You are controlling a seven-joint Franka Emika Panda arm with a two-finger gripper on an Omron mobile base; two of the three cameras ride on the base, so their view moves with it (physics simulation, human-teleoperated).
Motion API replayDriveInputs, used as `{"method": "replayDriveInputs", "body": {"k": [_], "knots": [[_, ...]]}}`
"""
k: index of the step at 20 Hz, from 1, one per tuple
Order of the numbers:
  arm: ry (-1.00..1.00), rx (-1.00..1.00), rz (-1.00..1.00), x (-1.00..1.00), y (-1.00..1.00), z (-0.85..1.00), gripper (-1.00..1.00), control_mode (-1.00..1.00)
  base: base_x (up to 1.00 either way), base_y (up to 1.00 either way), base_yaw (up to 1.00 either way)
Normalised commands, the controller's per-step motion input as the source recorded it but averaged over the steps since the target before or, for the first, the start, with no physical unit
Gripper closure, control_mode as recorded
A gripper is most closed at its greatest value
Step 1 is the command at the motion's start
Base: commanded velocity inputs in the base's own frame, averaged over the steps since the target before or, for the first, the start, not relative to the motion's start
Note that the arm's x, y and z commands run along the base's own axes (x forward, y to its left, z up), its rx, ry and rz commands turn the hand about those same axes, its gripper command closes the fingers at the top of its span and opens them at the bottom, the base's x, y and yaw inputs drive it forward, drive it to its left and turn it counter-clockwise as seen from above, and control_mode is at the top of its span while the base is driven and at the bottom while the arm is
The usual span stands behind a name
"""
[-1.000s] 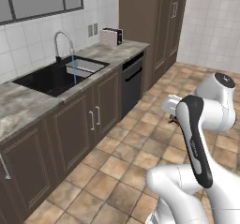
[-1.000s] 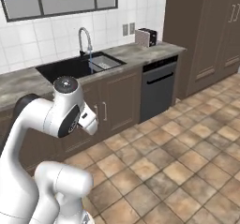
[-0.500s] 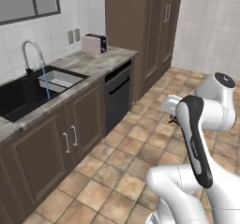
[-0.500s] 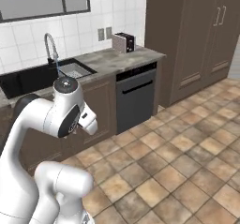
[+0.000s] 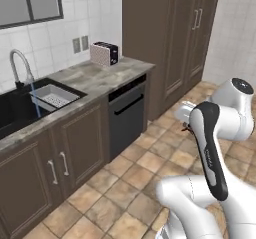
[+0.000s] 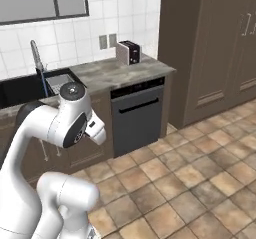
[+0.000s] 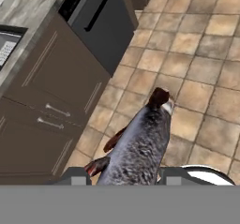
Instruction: Take the fish out of the fridge, briefly rinse it in the sink, and place it on the tray next to the sink.
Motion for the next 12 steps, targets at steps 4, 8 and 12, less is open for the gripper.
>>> {"method": "replayDriveInputs", "body": {"k": [4, 8, 12], "knots": [[0.0, 0.0, 0.0, 0.0, 0.0, 0.0, 1.0, 1.0, 1.0, -0.56, 0.39], [0.0, 0.0, 0.0, 0.0, 0.0, 0.0, 1.0, 1.0, 1.0, -0.52, 0.45], [0.0, 0.0, 0.0, 0.0, 0.0, 0.0, 1.0, 1.0, 1.0, -0.22, 0.58]]}}
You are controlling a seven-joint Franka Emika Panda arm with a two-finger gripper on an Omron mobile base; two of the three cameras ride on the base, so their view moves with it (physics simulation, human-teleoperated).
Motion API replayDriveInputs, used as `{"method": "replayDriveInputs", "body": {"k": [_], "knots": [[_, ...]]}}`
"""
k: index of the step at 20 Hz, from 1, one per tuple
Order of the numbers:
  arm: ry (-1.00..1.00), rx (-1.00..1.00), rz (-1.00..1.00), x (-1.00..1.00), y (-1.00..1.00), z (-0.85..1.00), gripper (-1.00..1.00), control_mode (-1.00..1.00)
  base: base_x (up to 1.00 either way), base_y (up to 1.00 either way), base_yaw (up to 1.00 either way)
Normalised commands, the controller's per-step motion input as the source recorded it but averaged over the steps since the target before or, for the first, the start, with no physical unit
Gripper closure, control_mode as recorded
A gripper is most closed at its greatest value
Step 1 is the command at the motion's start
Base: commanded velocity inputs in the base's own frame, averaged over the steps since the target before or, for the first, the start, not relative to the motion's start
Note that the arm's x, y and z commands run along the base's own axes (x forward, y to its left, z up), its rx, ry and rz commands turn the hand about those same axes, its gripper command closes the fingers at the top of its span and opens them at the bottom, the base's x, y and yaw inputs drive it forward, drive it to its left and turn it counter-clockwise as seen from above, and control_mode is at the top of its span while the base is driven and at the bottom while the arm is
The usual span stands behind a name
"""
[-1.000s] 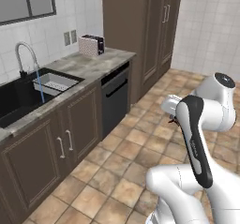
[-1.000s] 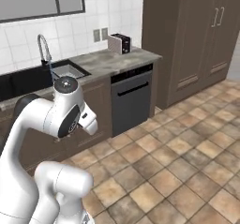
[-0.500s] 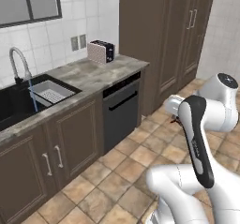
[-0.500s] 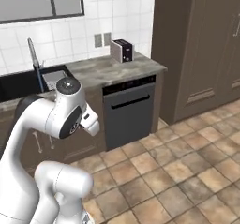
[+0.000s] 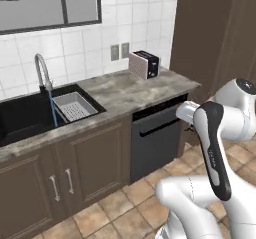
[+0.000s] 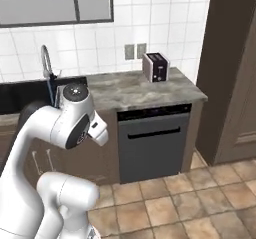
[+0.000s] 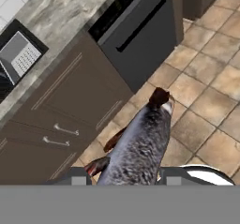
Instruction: Take the fish out of the fridge, briefly rinse it in the sink, and place it on the tray next to the sink.
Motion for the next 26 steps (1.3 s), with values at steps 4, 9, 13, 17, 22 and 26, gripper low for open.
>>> {"method": "replayDriveInputs", "body": {"k": [4, 9, 13, 17, 22, 26], "knots": [[0.0, 0.0, 0.0, 0.0, 0.0, 0.0, 1.0, 1.0, 1.0, -0.1, 0.63], [0.0, 0.0, 0.0, 0.0, 0.0, 0.0, 1.0, 1.0, 1.0, -0.01, 0.58], [0.0, 0.0, 0.0, 0.0, 0.0, 0.0, 1.0, 1.0, 0.94, 0.05, 0.43], [0.0, 0.0, 0.0, 0.0, 0.0, 0.0, 1.0, 1.0, 0.57, 0.14, 0.23], [0.0, 0.0, 0.0, 0.0, 0.0, 0.0, 1.0, 1.0, 0.52, 0.17, 0.17], [0.0, 0.0, 0.0, 0.0, 0.0, 0.0, 1.0, 1.0, 0.52, -0.02, 0.09]]}}
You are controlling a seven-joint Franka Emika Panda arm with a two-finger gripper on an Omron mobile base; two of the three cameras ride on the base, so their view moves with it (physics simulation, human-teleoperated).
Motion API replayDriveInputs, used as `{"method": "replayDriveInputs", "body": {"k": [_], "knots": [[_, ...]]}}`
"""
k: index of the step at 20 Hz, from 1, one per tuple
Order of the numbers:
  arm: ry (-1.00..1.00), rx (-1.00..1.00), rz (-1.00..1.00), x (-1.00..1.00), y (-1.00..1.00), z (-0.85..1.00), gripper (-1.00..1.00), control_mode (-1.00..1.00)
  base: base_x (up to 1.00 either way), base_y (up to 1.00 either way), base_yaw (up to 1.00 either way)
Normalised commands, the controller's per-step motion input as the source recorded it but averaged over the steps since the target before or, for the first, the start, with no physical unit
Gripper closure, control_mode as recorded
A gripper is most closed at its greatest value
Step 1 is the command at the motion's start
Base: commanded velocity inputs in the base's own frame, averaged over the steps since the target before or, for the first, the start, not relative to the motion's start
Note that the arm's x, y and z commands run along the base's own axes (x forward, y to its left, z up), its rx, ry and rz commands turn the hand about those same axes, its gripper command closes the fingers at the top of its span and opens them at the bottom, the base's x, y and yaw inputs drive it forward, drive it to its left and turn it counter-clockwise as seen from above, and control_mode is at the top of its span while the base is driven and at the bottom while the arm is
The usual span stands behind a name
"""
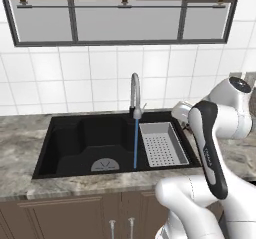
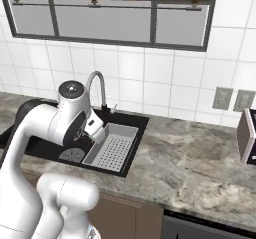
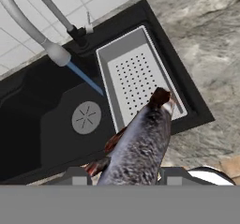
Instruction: Take the fish out of the fridge, briefly rinse it in the sink, and place it on the tray next to the sink.
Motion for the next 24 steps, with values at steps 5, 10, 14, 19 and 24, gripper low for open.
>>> {"method": "replayDriveInputs", "body": {"k": [5, 10, 14, 19, 24], "knots": [[0.11, 0.08, 0.12, 0.49, -0.42, -0.13, 1.0, -1.0, 0.0, 0.0, 0.0], [0.14, 0.1, 0.27, 0.86, -0.29, -0.22, 1.0, -1.0, 0.0, 0.0, 0.0], [0.01, 0.05, 0.28, 0.51, -0.04, -0.38, 1.0, -1.0, 0.0, 0.0, 0.0], [0.0, 0.0, 0.24, 0.12, 0.17, -0.76, 1.0, -1.0, 0.0, 0.0, 0.0], [-0.01, 0.11, 0.26, 0.14, 0.03, -0.32, 1.0, -1.0, 0.0, 0.0, 0.0]]}}
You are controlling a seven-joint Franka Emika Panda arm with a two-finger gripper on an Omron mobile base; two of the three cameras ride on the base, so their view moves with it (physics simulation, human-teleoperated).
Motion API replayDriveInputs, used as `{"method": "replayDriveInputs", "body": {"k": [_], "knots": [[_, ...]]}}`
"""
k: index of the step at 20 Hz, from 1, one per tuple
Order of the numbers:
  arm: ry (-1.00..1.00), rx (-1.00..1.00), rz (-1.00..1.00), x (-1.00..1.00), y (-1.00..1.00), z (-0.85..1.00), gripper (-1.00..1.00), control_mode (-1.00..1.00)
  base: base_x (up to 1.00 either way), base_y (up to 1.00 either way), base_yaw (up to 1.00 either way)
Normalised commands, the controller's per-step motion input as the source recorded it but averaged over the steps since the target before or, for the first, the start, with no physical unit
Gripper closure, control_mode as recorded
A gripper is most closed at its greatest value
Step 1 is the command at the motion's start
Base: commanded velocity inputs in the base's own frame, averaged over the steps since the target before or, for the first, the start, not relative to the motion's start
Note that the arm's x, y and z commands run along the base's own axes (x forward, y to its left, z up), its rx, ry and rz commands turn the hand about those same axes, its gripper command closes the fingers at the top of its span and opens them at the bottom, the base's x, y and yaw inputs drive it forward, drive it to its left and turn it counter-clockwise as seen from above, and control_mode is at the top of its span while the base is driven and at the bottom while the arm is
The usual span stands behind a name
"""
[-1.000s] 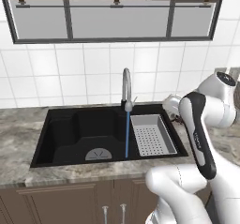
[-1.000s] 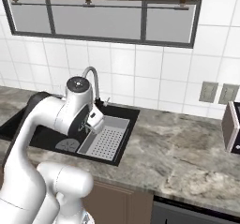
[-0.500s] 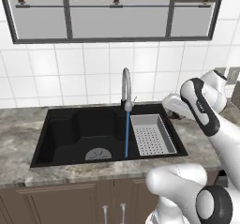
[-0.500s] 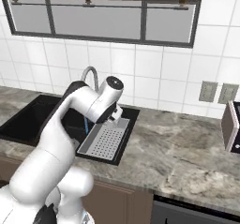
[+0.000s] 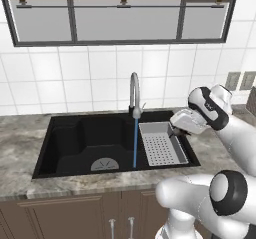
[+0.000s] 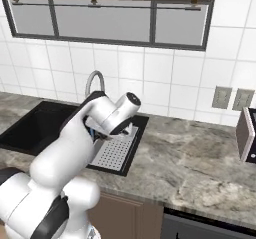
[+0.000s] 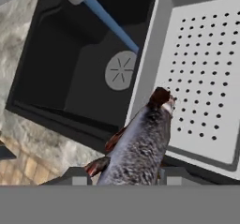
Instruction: Take the fish out of the fridge, briefly rinse it in the sink, and place it on the tray next to the sink.
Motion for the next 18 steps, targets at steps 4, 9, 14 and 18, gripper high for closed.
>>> {"method": "replayDriveInputs", "body": {"k": [4, 9, 14, 18], "knots": [[0.0, 0.14, 0.29, 0.08, 0.12, -0.24, 1.0, -1.0, 0.0, 0.0, 0.0], [-0.04, 0.08, 0.12, 0.26, 0.08, -0.06, 1.0, -1.0, 0.0, 0.0, 0.0], [-0.15, 0.21, 0.21, 0.13, 0.0, -0.06, 1.0, -1.0, 0.0, 0.0, 0.0], [-0.05, 0.08, 0.09, 0.26, 0.19, -0.08, 1.0, -1.0, 0.0, 0.0, 0.0]]}}
